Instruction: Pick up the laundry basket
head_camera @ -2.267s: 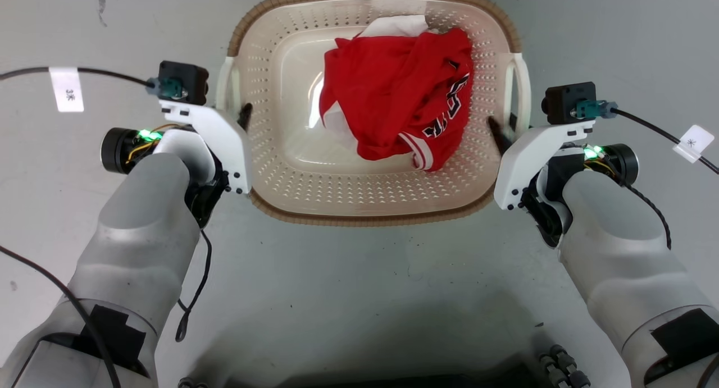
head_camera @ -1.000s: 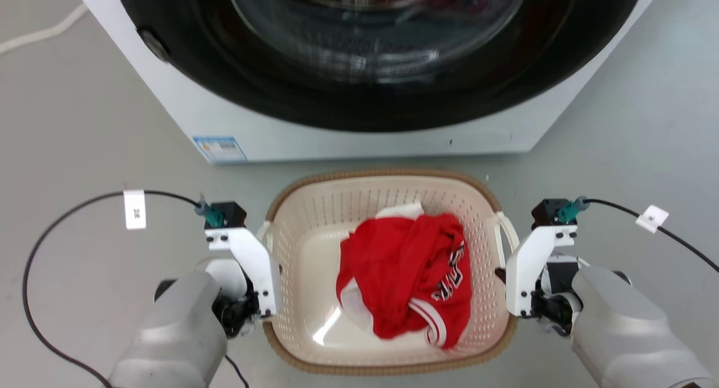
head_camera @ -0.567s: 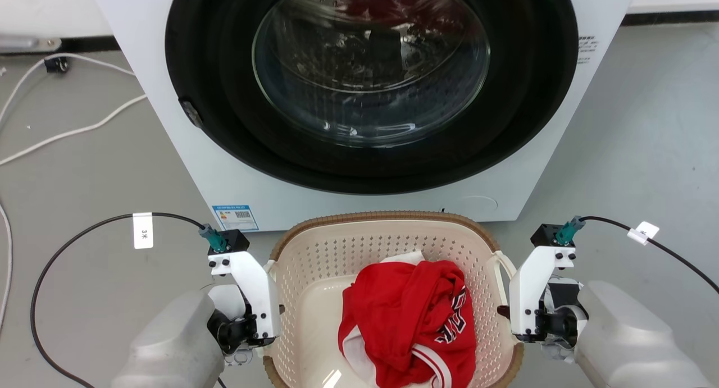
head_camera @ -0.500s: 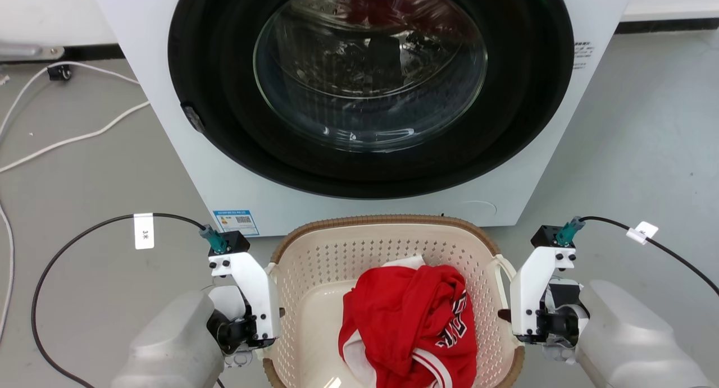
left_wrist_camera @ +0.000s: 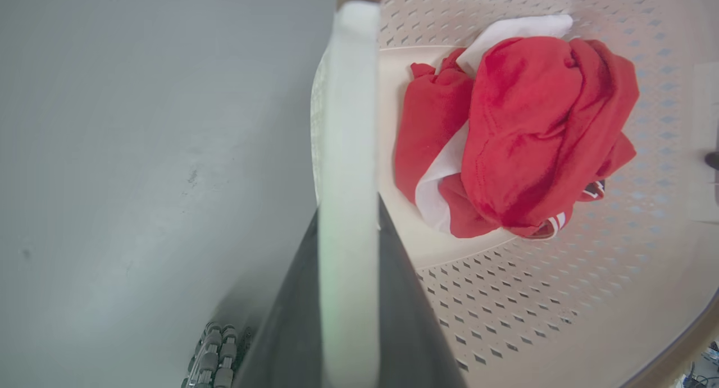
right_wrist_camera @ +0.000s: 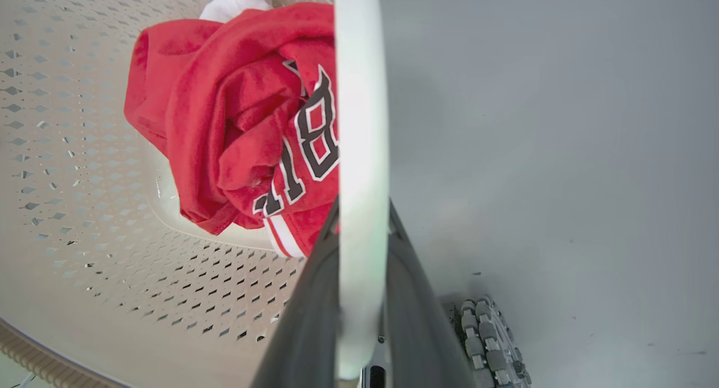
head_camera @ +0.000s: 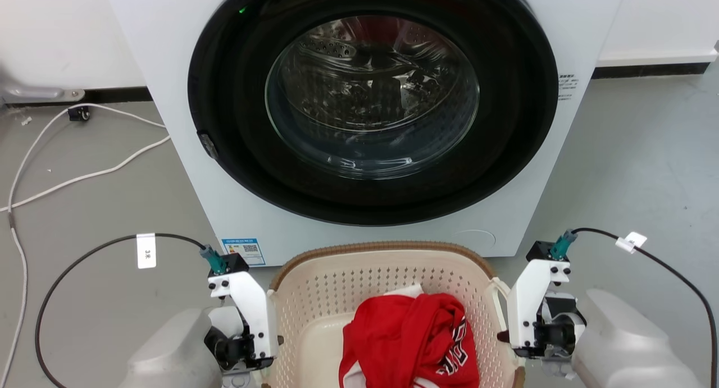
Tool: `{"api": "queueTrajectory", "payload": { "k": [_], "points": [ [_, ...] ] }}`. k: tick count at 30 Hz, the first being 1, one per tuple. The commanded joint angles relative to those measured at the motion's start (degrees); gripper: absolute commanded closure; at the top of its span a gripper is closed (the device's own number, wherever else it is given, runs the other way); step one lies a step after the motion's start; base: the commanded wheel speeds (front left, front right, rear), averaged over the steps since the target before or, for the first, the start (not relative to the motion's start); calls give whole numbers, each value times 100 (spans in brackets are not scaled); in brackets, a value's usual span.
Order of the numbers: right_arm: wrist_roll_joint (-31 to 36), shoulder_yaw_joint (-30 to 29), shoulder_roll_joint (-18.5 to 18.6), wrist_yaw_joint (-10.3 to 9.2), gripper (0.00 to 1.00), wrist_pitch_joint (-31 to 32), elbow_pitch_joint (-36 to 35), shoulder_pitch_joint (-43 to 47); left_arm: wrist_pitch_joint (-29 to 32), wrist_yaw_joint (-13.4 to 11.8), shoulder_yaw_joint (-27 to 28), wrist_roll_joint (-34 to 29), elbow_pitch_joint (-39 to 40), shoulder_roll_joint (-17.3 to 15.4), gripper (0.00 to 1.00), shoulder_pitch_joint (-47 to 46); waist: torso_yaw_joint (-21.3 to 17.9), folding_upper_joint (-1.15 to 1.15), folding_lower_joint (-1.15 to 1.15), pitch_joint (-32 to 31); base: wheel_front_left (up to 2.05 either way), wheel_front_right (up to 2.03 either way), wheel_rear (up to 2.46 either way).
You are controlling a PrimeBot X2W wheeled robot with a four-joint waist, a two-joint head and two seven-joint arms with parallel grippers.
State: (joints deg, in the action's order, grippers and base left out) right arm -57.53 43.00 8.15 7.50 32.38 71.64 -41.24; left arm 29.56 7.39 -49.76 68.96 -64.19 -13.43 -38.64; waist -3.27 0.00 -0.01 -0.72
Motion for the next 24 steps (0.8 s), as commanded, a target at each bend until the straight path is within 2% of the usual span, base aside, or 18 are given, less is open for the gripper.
{"api": "queueTrajectory", "payload": {
  "k": [1, 24],
  "points": [
    [-25, 6, 60, -1, 100, 18, 39, 57, 42, 15, -26, 30, -36, -71, 100, 131, -5, 0, 1, -46, 0, 0, 0],
    [-118, 118, -14, 0, 100, 20, 105, 260, 13, 19, -244, 221, -48, -30, 100, 268, 15, 0, 1, -70, 0, 0, 0]
  ]
}}
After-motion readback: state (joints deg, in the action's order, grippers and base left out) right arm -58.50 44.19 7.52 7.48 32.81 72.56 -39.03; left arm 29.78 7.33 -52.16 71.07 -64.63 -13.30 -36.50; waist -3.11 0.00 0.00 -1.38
